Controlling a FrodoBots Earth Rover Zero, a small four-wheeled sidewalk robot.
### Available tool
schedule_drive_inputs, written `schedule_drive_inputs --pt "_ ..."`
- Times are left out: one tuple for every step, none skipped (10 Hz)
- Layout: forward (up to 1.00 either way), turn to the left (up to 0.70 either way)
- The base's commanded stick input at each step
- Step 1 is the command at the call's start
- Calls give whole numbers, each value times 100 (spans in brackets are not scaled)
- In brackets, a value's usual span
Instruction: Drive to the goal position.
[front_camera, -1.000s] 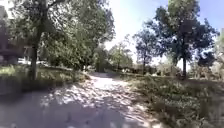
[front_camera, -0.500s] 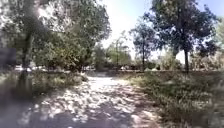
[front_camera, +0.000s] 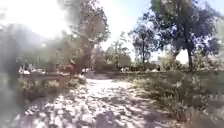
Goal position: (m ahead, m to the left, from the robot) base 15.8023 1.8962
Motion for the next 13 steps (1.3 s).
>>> schedule_drive_inputs --pt "85 0" --pt "85 0" --pt "85 0" --pt "85 0" --pt "85 0" --pt "85 0" --pt "85 0" --pt "85 0" --pt "85 0" --pt "85 0" --pt "85 0" --pt "85 0" --pt "85 0"
